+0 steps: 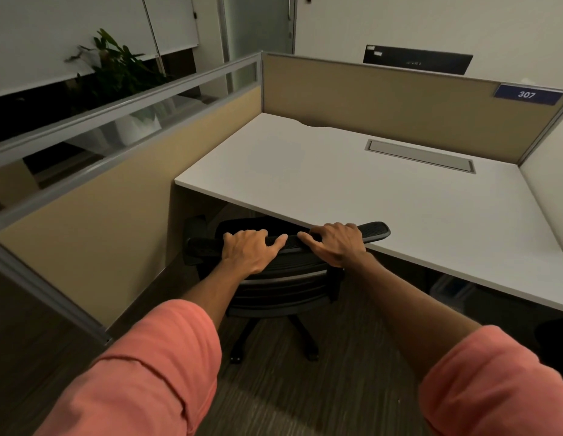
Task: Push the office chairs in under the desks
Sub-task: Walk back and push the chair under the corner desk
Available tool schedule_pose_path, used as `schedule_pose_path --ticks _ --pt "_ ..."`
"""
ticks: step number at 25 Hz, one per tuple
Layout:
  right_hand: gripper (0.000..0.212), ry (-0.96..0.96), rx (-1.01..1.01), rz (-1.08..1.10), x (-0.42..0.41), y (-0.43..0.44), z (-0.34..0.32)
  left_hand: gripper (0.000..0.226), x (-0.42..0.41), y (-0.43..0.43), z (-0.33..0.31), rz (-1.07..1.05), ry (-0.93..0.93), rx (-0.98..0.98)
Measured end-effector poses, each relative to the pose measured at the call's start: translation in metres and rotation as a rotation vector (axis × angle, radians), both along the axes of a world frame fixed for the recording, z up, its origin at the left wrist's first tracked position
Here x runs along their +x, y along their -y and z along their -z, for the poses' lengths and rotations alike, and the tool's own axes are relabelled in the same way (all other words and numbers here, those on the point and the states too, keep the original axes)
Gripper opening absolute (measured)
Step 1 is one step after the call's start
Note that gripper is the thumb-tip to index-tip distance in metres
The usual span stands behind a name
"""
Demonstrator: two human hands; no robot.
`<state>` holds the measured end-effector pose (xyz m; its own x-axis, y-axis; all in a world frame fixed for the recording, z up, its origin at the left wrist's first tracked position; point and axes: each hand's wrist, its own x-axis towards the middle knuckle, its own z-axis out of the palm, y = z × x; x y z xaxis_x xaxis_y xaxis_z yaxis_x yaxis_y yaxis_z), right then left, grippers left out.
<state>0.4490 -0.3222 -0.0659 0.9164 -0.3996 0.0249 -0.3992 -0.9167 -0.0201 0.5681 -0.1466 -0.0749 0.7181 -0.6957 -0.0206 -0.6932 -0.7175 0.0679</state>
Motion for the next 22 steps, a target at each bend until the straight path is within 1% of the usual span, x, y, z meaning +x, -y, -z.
schedule_pose_path --ticks 10,22 --pt "0.071 0.017 -0.006 0.06 -0.044 -0.049 -0.005 0.079 -0.033 -0.04 -0.002 0.051 0.011 -0.01" --pt "0.079 0.144 -0.048 0.269 -0.122 -0.155 0.006 0.077 -0.077 -0.12 -0.006 0.285 -0.002 -0.052"
